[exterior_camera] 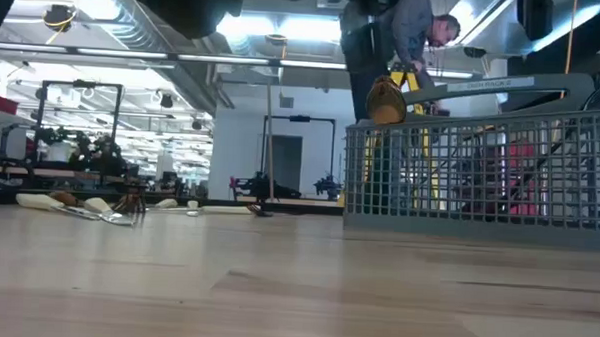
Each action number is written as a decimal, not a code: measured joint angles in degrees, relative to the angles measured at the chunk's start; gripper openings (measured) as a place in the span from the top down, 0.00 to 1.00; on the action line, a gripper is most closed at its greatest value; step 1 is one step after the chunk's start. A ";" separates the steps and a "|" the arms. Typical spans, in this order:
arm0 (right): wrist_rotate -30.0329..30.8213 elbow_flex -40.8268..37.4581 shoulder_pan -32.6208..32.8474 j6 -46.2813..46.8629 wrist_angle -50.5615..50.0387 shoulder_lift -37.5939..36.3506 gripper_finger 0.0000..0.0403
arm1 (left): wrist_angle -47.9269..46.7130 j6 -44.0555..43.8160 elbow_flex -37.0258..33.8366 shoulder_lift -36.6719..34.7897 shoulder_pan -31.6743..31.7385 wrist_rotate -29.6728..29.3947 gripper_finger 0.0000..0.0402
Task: Sort silverware
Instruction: Put the gold spoon into the cutlery rack
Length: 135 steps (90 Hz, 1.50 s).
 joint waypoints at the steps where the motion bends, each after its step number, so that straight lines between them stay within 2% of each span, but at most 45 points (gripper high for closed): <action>1: 0.00 0.00 0.00 0.00 -0.03 0.00 1.00 | 0.00 -0.21 0.00 0.00 0.00 0.11 0.81; 17: 0.39 -0.02 0.02 -0.73 -0.06 -0.11 1.00 | 0.04 -3.31 0.02 -0.02 0.16 0.71 0.71; 39: 3.59 1.27 0.02 -9.32 -2.83 -5.01 1.00 | 0.00 -4.86 0.05 -0.04 0.05 -0.70 0.62; 49: 6.90 2.71 0.01 -10.67 -10.71 -7.60 1.00 | -0.13 -8.60 0.07 -0.04 -0.56 -0.90 0.60; 60: 8.48 6.21 -0.83 -12.62 -22.49 -9.77 1.00 | -0.11 -18.97 0.07 -0.04 -1.85 -3.86 0.59; 71: 7.63 12.37 -0.83 -23.41 -30.39 -9.04 1.00 | 0.32 -28.87 0.07 -0.04 -3.80 -9.48 0.59; 79: 7.08 18.79 -0.76 -32.45 -36.11 -6.15 1.00 | 2.37 -32.69 0.06 -0.04 -5.43 -10.91 0.59; 84: 7.48 23.39 -0.75 -35.08 -44.04 -3.30 1.00 | 3.71 -36.30 -0.39 -0.12 -6.20 -11.05 0.59; 97: 9.99 34.06 -2.50 -29.61 -71.50 5.90 1.00 | 7.22 -51.74 -5.46 -1.61 -6.63 -9.61 0.59; 110: 9.35 39.91 -3.42 -20.34 -91.72 13.78 1.00 | 8.23 -65.00 -11.92 -3.63 -6.44 -9.12 0.59; 114: 8.73 40.17 -3.36 -17.80 -93.44 15.57 1.00 | 8.92 -67.90 -13.90 -4.37 -6.56 -8.99 0.59; 121: 6.78 39.08 -3.28 -18.95 -92.04 16.63 1.00 | 9.43 -73.53 -17.42 -6.46 -6.62 -8.67 0.59; 135: 2.84 37.44 -3.30 -17.34 -93.23 18.82 1.00 | 9.19 -84.40 -25.44 -10.78 -6.55 -4.58 0.59</action>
